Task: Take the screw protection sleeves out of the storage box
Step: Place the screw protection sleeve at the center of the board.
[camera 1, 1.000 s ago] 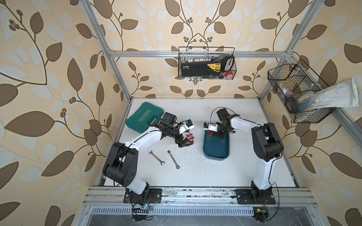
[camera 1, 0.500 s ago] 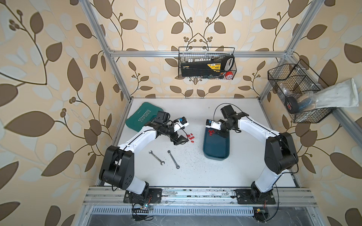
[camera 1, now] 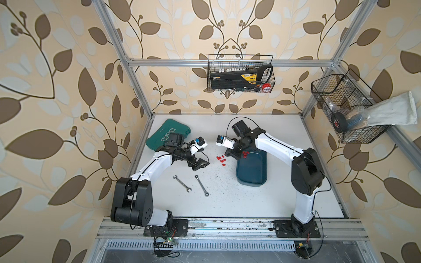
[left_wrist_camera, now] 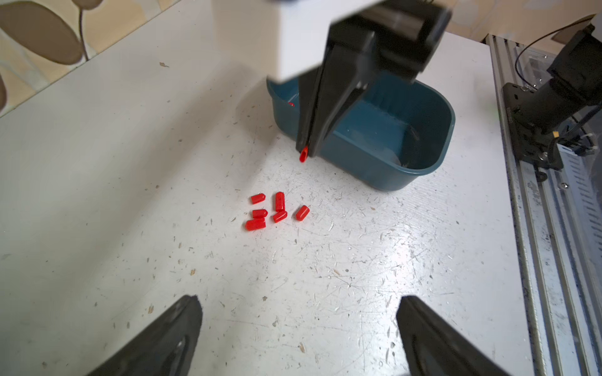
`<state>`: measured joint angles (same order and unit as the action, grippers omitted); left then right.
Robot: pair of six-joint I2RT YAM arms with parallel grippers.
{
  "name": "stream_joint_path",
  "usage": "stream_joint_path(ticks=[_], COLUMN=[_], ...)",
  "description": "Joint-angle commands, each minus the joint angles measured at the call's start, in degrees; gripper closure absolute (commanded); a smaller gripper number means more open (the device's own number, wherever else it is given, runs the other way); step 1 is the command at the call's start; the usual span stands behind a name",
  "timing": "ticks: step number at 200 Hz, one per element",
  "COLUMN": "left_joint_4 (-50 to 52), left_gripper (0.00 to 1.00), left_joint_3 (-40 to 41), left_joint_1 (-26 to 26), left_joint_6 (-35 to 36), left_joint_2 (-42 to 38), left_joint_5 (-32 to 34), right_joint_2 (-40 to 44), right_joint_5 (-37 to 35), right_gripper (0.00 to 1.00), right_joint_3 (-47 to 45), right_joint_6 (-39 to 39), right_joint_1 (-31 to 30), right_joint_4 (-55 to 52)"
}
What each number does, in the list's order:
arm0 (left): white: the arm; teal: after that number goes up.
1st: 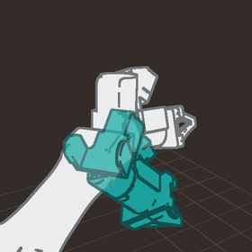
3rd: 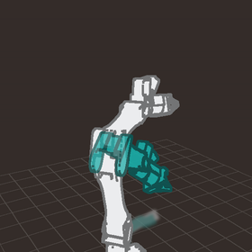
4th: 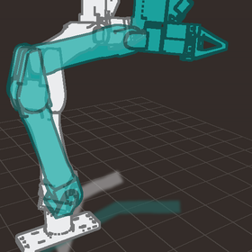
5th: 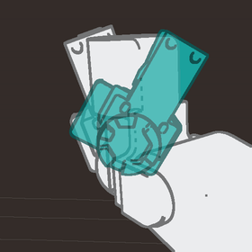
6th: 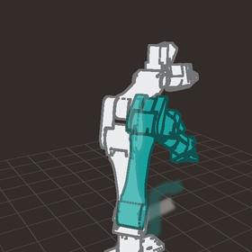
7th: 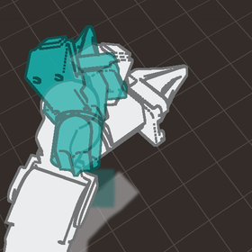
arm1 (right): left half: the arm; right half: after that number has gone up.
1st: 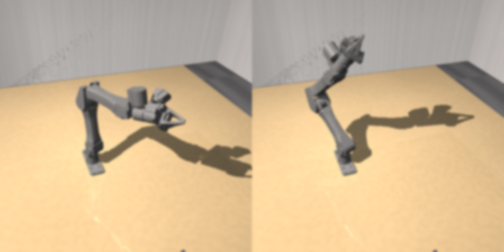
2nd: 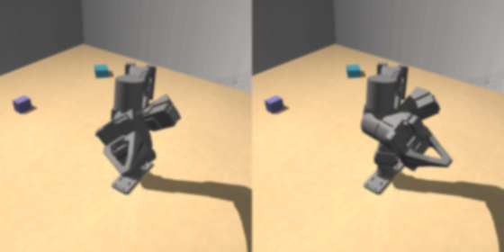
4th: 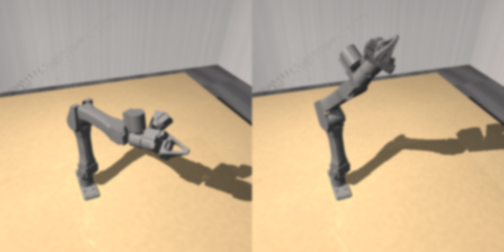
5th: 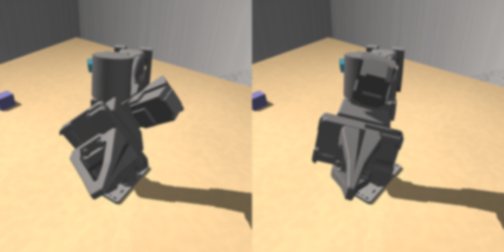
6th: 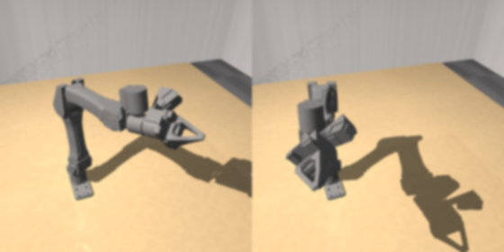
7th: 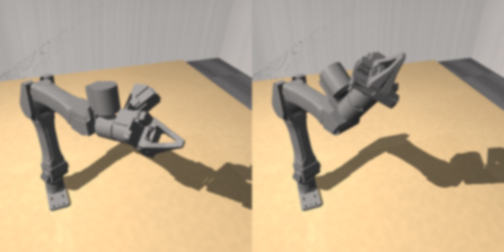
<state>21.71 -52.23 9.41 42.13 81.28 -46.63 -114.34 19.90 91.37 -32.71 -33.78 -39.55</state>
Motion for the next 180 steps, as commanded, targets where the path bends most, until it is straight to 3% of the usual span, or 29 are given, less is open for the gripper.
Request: stream_joint_path(ticks=[1,55,86,136,180], left_joint_4=[-1.31,-0.35,0.18,1.2,1.39], left_gripper=[0.01,0.01,0.01,0.01,0.01], left_joint_3=[-0.14,-0.43,-0.42,-0.9,-2.38], left_joint_1=[-1.56,-2.2,-2.2,-2.2,-1.48], left_joint_6=[-1.95,-2.25,-2.18,-1.57,-2.53], left_joint_2=[-2.93,-2.76,-2.51,-1.91,-1.43], left_joint_5=[-1.76,-4.19,-6.29,-7.92,-8.76], right_joint_2=[-5.05,-12.15,-13.1,-8.14,-0.61], right_joint_5=[-3.04,-2.59,-3.67,-2.66,2.35], right_gripper=[1.0,0.95,0.85,0.7,0.65], right_joint_3=[2.58,6.14,7.46,5.78,3.06], right_joint_6=[4.66,5.33,5.11,3.37,1.23], right_joint_1=[-1.04,-3.4,-3.45,-2.56,0.25], right_joint_4=[0.24,-0.79,-0.96,-1.84,-4.04])
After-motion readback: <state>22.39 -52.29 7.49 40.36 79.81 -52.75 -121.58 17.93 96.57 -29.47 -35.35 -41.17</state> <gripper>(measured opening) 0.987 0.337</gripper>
